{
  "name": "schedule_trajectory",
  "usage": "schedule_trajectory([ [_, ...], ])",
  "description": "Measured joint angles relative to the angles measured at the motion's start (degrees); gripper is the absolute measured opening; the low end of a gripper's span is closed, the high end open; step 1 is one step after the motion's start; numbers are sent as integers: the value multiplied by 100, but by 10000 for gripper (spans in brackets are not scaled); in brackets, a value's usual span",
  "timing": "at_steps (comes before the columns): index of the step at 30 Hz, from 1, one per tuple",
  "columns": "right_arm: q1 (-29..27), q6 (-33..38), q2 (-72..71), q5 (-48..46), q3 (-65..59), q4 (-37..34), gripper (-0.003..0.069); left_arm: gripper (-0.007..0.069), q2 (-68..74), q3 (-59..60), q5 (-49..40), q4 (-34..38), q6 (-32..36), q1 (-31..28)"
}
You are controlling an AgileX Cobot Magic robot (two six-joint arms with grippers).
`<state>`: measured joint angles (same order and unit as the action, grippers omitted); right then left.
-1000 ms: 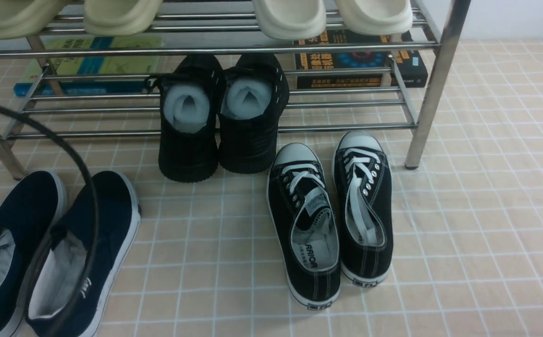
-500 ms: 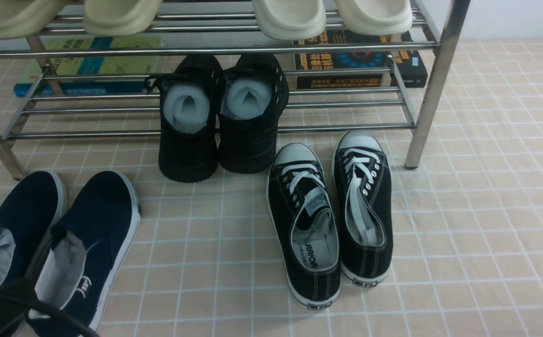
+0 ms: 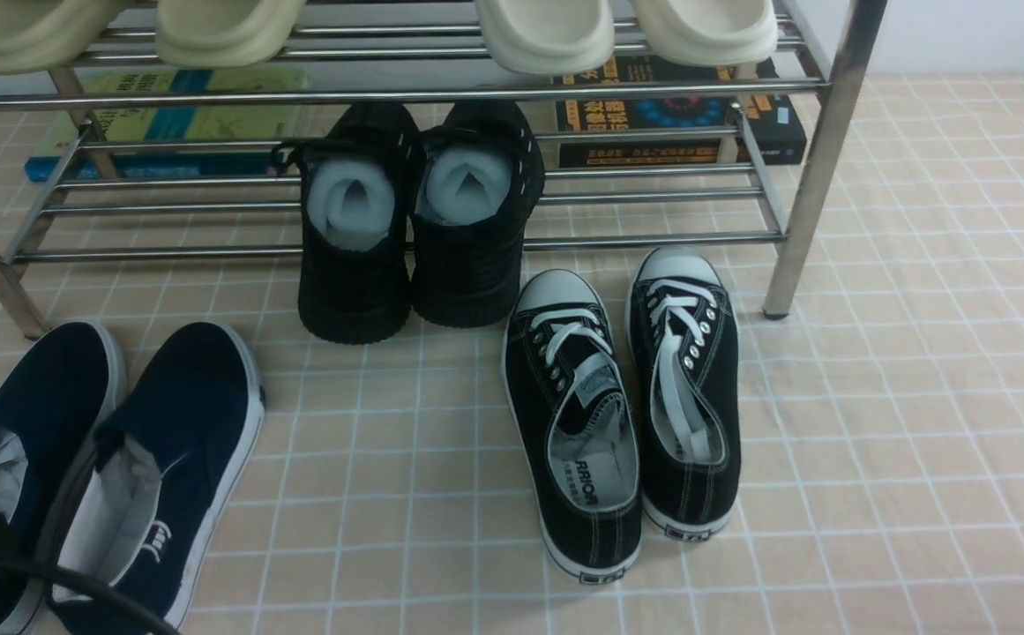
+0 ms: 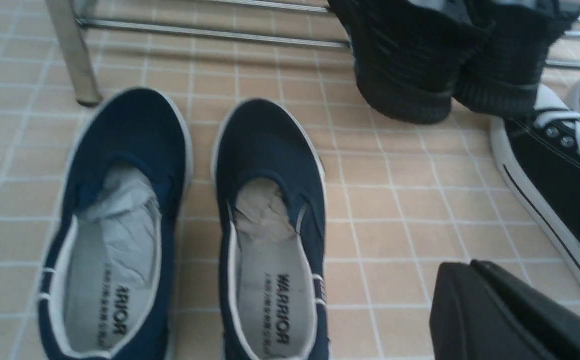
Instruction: Take the shoes off the shelf from the light coffee tablecloth by hand.
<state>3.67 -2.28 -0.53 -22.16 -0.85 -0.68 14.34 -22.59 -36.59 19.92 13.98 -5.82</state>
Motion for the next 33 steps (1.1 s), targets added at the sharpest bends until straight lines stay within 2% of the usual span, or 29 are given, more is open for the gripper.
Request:
schedule_trajectory([
  [3, 0, 0, 0, 0, 0, 0, 239, 18, -45, 217, 298, -211, -18, 0],
  [5, 0, 0, 0, 0, 0, 0, 239, 20, -180, 529, 487, -719, -251, 6],
  [7, 0, 0, 0, 0, 0, 0, 239, 21, -391, 865, 662, -1354, -700, 119],
  [10, 0, 0, 0, 0, 0, 0, 239, 22, -605, 1255, 868, -1942, -1295, 386],
  [14, 0, 0, 0, 0, 0, 0, 240, 22, -883, 1733, 1167, -2406, -2047, 794],
  [17, 0, 0, 0, 0, 0, 0, 240, 22, -1150, 2069, 1203, -2547, -2305, 899],
  [24, 0, 0, 0, 0, 0, 0, 240, 32, -1491, 2369, 1394, -2582, -2382, 898],
  [33, 0, 0, 0, 0, 0, 0, 240, 41, -1505, 2375, 1419, -2605, -2383, 611],
])
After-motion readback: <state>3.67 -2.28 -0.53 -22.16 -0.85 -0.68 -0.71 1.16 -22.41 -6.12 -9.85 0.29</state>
